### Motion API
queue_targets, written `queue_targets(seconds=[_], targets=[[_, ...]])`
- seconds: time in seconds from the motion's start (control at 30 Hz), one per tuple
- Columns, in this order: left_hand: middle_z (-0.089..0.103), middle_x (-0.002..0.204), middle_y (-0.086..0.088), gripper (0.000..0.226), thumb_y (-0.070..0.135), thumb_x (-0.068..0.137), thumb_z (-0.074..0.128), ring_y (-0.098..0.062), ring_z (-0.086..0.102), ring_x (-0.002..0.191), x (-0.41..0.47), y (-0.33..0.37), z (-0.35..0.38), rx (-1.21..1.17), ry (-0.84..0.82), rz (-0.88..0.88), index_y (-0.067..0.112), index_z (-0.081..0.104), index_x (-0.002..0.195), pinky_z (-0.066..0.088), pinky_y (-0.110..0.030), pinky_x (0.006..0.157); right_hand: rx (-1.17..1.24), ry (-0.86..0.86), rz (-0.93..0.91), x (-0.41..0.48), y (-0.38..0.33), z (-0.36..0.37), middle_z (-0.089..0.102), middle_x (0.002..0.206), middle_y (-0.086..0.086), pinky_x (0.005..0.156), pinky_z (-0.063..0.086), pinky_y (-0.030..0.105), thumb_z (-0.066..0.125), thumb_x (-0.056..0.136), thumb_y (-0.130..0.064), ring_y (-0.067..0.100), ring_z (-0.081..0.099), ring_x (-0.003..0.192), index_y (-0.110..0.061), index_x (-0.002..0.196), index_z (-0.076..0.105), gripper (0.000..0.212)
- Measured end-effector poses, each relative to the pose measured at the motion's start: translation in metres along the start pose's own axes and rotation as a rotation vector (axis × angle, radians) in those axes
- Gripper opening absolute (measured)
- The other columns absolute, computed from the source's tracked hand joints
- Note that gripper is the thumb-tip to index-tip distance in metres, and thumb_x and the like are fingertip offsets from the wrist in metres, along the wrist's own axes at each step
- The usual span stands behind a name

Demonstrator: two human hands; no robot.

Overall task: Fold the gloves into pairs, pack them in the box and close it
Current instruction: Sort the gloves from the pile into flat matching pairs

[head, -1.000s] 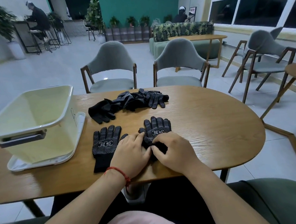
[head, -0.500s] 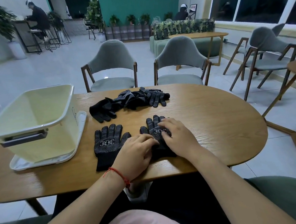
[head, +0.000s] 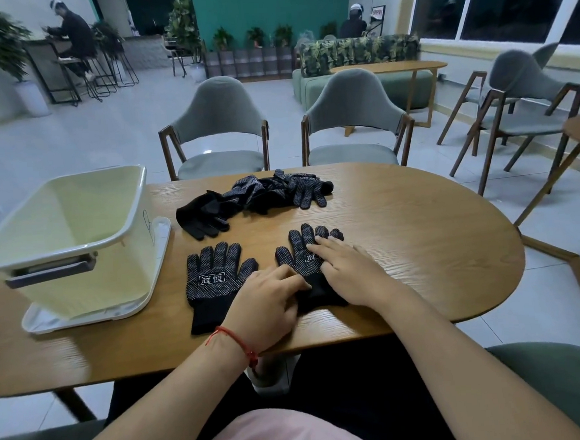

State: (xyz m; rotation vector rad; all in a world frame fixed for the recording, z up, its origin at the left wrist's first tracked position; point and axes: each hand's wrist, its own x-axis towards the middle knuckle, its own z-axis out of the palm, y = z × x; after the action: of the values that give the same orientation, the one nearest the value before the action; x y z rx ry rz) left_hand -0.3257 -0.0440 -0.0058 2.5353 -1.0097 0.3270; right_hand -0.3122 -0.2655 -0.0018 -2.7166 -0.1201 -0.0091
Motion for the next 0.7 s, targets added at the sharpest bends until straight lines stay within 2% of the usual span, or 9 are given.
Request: queue_targets(seconds=[0.13,0.23,0.3,0.37,0.43,0.6,0.7], targets=[[0.070,0.115,0.007,0.039,0.021,0.086,0.050,-0.021,0.062,0.102,0.000,0.002,0.000,0.014,0.031,0.009,0.025,0.076,0.114,0.051,-0.038,0.092,-0.004,0.166,-0.014,0.009,-0.024,-0.011,0.051,0.161,-0.005,0.123,0.033,0.046,0.046,0.099,-0.025,0.019,0.046,0.147,-0.027,0.152,0.056,0.054],[0.070,0.110,0.005,0.043,0.026,0.084,0.042,-0.023,0.063,0.098,0.000,0.003,0.001,0.007,0.028,-0.021,0.022,0.075,0.112,0.052,-0.039,0.089,-0.031,0.179,0.002,0.025,-0.050,-0.007,0.058,0.149,0.000,0.116,0.041,0.049,0.045,0.098,-0.033,0.028,0.053,0.136,-0.022,0.142,0.058,0.047],[0.071,0.108,0.006,0.045,0.027,0.084,0.040,-0.023,0.065,0.096,-0.001,0.003,0.001,0.004,0.040,-0.033,0.023,0.077,0.109,0.053,-0.038,0.088,-0.079,0.129,0.069,0.036,-0.055,0.004,0.049,0.157,0.003,0.121,0.033,0.053,0.040,0.101,-0.043,0.029,0.044,0.146,-0.021,0.146,0.052,0.052],[0.073,0.109,0.007,0.045,0.028,0.083,0.041,-0.021,0.067,0.096,-0.003,0.002,0.002,0.003,0.060,-0.032,0.024,0.080,0.105,0.055,-0.038,0.089,-0.112,0.044,0.158,0.040,-0.051,0.015,0.025,0.174,0.005,0.131,0.014,0.053,0.032,0.105,-0.053,0.027,0.019,0.161,-0.021,0.163,0.034,0.067],[0.075,0.109,0.009,0.044,0.027,0.082,0.042,-0.021,0.068,0.096,-0.002,0.001,0.002,0.003,0.071,-0.036,0.024,0.081,0.102,0.055,-0.037,0.089,-0.125,-0.009,0.182,0.041,-0.045,0.017,0.006,0.180,0.004,0.133,0.000,0.052,0.025,0.107,-0.060,0.024,0.001,0.166,-0.022,0.171,0.017,0.074],[0.077,0.107,0.009,0.049,0.021,0.078,0.040,-0.022,0.069,0.095,-0.002,0.005,-0.003,-0.026,0.076,-0.044,0.023,0.082,0.102,0.056,-0.035,0.088,-0.149,-0.014,0.147,0.040,-0.045,0.016,0.003,0.180,0.001,0.133,-0.002,0.052,0.022,0.108,-0.059,0.023,-0.003,0.166,-0.027,0.171,0.012,0.072],[0.077,0.094,0.006,0.041,0.018,0.077,0.045,-0.023,0.069,0.089,0.001,0.006,-0.016,-0.073,0.098,-0.075,0.022,0.081,0.096,0.056,-0.037,0.085,-0.180,0.005,0.131,0.038,-0.045,0.019,0.006,0.180,0.002,0.132,0.000,0.054,0.021,0.107,-0.061,0.025,0.001,0.165,-0.031,0.170,0.013,0.070]])
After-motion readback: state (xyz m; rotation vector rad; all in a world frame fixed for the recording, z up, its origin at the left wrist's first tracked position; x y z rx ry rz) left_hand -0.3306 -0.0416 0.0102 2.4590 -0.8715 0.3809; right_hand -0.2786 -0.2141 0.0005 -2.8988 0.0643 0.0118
